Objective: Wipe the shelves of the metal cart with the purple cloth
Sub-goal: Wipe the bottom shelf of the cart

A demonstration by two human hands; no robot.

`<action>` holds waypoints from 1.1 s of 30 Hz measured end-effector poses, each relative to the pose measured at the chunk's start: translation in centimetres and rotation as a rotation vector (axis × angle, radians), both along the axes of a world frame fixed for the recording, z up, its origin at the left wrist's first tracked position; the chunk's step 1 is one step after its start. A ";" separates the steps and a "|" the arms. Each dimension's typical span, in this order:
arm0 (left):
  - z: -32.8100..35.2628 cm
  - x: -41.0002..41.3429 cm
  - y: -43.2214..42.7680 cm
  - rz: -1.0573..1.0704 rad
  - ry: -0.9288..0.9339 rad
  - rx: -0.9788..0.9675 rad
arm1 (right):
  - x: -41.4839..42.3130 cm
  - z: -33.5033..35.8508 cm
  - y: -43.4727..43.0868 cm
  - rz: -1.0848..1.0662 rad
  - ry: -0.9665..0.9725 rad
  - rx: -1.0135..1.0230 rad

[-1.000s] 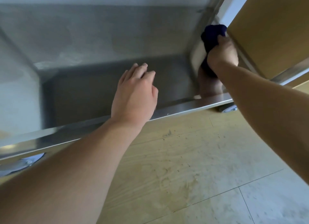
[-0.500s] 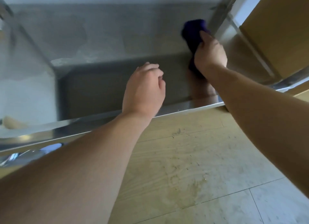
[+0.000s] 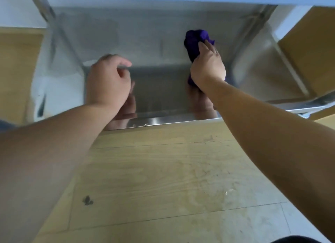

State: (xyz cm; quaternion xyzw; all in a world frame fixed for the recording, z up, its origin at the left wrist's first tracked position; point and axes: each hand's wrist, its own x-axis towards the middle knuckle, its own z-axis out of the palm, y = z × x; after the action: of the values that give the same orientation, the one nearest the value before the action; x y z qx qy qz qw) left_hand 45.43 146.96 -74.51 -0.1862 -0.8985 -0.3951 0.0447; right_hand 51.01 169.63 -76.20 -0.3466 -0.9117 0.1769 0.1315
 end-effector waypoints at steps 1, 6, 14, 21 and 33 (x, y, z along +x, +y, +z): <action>-0.2 -0.2 -1.4 0.022 0.011 -0.036 | -0.8 0.1 -0.9 0.022 0.000 0.000; -0.5 -0.6 -6.9 0.066 0.051 -0.167 | -4.4 0.2 -5.9 0.121 0.012 0.000; -0.4 -1.6 -11.3 0.208 0.015 -0.238 | -6.3 0.3 -13.0 0.442 -0.021 0.006; 0.0 -1.7 -12.7 0.225 -0.025 -0.214 | -4.8 0.4 -15.6 0.767 -0.013 0.023; 0.6 -2.3 -12.3 0.280 0.004 -0.177 | -2.8 0.6 -17.1 1.114 -0.029 0.004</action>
State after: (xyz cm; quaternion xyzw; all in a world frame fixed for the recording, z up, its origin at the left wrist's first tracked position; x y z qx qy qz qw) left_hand 43.09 134.66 -73.86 -0.0635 -0.9469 -0.3038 0.0846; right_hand 48.16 152.54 -75.58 0.1854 -0.9593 0.2130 0.0065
